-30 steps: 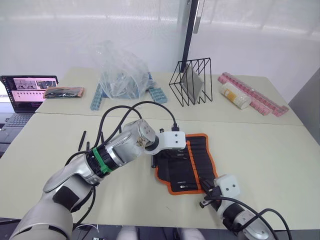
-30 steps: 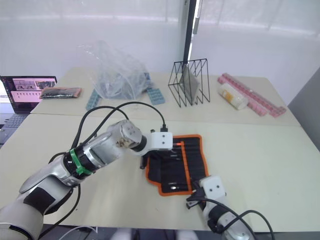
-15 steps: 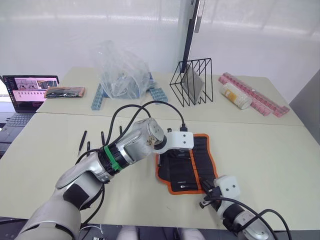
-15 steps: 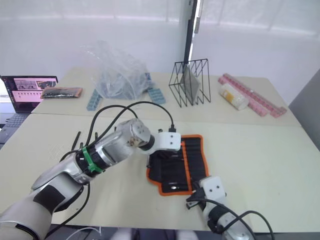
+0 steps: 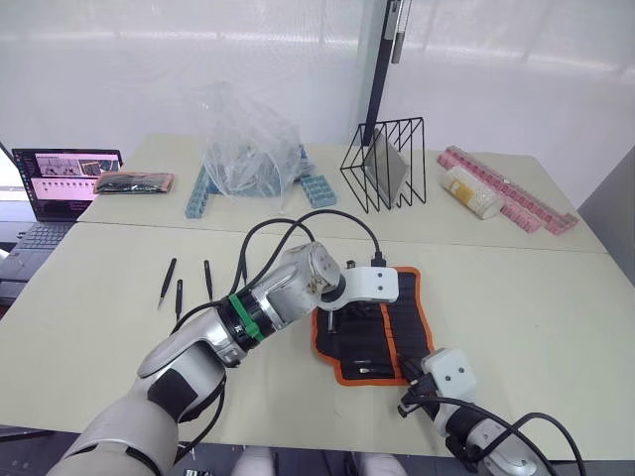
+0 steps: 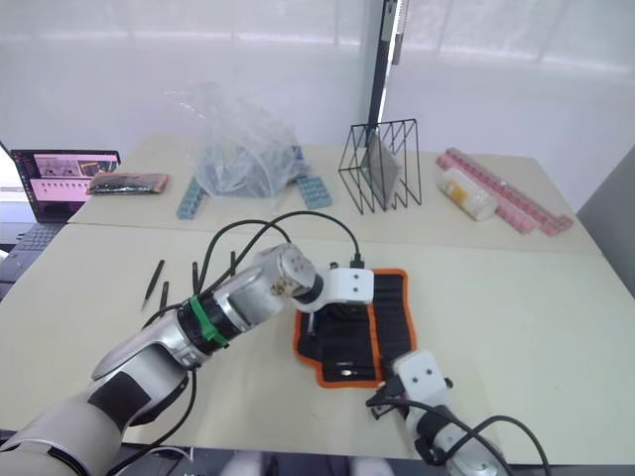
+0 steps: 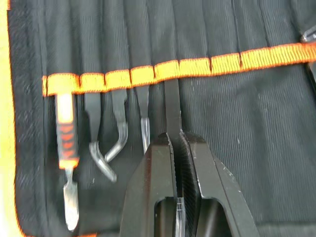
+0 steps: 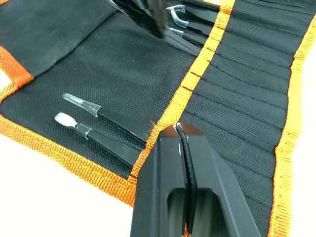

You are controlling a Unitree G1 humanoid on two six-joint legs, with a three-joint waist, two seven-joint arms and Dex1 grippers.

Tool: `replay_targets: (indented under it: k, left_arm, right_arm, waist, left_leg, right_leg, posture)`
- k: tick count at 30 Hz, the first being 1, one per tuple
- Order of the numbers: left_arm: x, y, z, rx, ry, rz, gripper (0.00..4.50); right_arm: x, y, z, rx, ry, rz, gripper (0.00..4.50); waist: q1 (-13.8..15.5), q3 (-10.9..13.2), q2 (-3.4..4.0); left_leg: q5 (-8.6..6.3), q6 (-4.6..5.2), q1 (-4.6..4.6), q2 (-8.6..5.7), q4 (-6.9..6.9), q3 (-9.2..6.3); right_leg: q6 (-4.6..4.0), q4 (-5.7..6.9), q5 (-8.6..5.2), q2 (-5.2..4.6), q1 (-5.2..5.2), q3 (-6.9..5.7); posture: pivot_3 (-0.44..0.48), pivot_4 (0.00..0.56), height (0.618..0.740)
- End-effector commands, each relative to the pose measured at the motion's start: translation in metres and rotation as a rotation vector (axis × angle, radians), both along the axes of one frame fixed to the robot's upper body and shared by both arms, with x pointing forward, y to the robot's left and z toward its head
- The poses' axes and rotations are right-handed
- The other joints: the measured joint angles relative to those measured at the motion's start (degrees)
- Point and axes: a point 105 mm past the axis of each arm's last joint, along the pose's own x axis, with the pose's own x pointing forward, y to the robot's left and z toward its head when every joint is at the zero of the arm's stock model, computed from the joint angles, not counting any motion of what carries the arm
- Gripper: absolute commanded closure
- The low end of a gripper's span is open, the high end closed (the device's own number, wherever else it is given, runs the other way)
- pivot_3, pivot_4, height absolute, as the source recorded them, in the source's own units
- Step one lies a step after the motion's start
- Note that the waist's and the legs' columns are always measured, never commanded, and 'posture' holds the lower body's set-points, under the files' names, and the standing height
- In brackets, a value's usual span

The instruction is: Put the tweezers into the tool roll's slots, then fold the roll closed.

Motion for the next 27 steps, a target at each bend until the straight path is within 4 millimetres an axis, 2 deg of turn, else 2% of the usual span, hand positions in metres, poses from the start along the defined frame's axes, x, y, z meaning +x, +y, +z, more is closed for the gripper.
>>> replay_targets:
  k: [1, 12, 15, 19, 21, 24, 27]
  left_arm:
    - [-0.001, -0.011, 0.002, -0.027, -0.028, -0.031, 4.50]
    - [0.001, -0.025, -0.015, -0.046, -0.016, -0.046, 4.50]
    - [0.002, -0.025, -0.022, -0.041, -0.015, -0.042, 4.50]
    - [0.006, -0.019, -0.020, -0.044, -0.020, -0.036, 4.50]
    - [0.008, -0.016, -0.017, -0.052, -0.030, -0.029, 3.72]
    - [0.011, -0.008, -0.011, -0.053, -0.046, -0.022, 2.77]
    - [0.016, 0.007, 0.006, -0.088, -0.066, 0.015, 1.78]
  right_arm:
    - [-0.023, 0.011, -0.037, -0.020, 0.211, 0.069, 4.45]
    - [-0.031, 0.014, -0.045, -0.037, 0.285, 0.081, 4.45]
    - [-0.031, 0.014, -0.045, -0.041, 0.288, 0.084, 4.45]
    - [-0.029, 0.013, -0.044, -0.047, 0.284, 0.085, 4.45]
    - [-0.028, 0.012, -0.044, -0.050, 0.280, 0.085, 4.50]
    - [-0.025, 0.010, -0.043, -0.052, 0.273, 0.086, 4.50]
    - [-0.020, 0.009, -0.042, -0.052, 0.262, 0.082, 4.50]
  waist:
    - [0.0, 0.0, 0.02]
    - [-0.1, -0.3, 0.02]
    - [-0.1, -0.4, -0.01]
    - [-0.1, -0.8, -0.02]
    - [-0.1, -0.8, 0.00]
    - [-0.4, -0.9, 0.06]
    - [-0.8, -0.8, 0.08]
  left_leg:
    - [-0.02, 0.04, 0.03, 0.01, 0.05, -0.02]
    - [-0.13, 0.21, 0.59, 0.02, 0.11, -0.46]
    - [-0.23, 0.35, 0.80, -0.01, 0.11, -0.53]
    - [-0.25, 0.38, 0.86, -0.02, 0.11, -0.58]
    - [-0.25, 0.38, 0.86, -0.02, 0.11, -0.59]
    - [-0.26, 0.40, 0.86, -0.01, 0.09, -0.60]
    - [-0.27, 0.41, 0.86, 0.02, 0.07, -0.61]
  right_leg:
    - [0.00, -0.01, -0.01, 0.02, 0.07, 0.00]
    - [0.23, -0.02, -0.62, 0.30, 0.96, 0.02]
    - [0.26, -0.04, -0.78, 0.33, 1.28, 0.04]
    - [0.26, -0.05, -0.84, 0.34, 1.38, 0.04]
    - [0.26, -0.04, -0.85, 0.35, 1.38, 0.04]
    - [0.23, -0.04, -0.87, 0.38, 1.37, 0.04]
    - [0.22, -0.02, -0.87, 0.41, 1.36, 0.06]
  posture:
    - [0.000, 0.150, 0.720]
    - [0.000, 0.150, 0.720]
    - [0.000, 0.150, 0.720]
    - [0.000, 0.150, 0.720]
    - [0.000, 0.150, 0.720]
    - [0.000, 0.150, 0.720]
    - [0.000, 0.150, 0.720]
